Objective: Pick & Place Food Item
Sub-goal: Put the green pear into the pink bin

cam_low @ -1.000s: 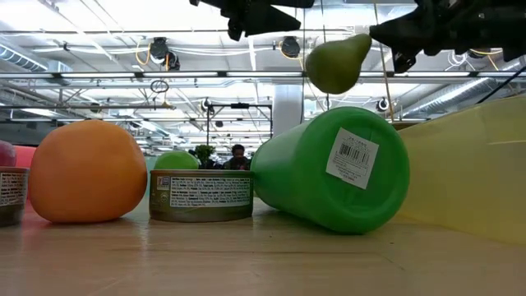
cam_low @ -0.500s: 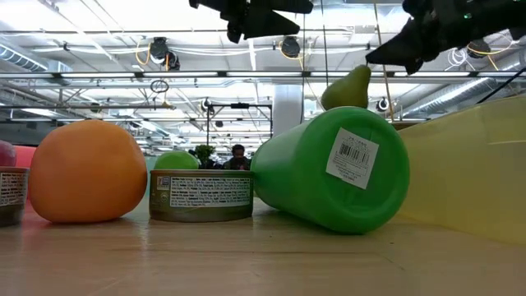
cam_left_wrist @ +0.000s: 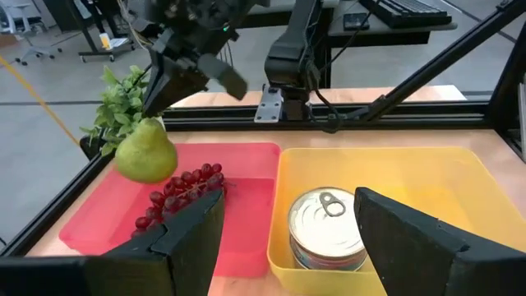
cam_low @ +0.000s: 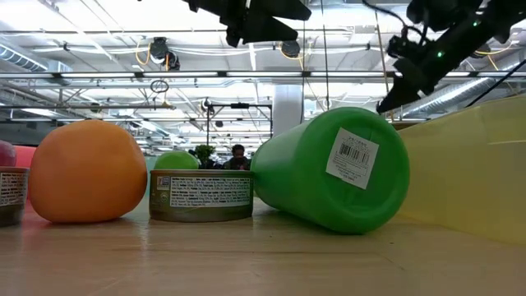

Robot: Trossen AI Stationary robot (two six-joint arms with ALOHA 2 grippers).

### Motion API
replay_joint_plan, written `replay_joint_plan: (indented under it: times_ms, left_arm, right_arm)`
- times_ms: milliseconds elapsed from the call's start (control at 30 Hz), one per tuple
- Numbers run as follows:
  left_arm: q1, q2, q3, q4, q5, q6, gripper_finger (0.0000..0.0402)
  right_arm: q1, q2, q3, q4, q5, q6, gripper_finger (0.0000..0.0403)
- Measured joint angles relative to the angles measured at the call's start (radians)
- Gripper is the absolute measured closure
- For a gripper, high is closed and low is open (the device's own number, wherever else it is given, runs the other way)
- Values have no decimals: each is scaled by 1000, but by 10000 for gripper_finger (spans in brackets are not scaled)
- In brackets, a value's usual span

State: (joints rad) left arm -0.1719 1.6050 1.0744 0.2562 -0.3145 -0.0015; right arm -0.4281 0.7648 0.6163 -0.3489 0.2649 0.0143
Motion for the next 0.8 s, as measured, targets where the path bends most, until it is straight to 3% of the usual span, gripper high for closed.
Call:
replay_joint_plan:
  times_ms: [400, 800]
  left_arm:
    - [0, 0, -1, -15, 2, -7, 128]
    - [0, 0, -1, -22, 2, -10, 128]
  right_arm:
    - [-97, 71, 0, -19, -5, 27, 402]
    - [-110, 159, 0, -22, -57, 89, 402]
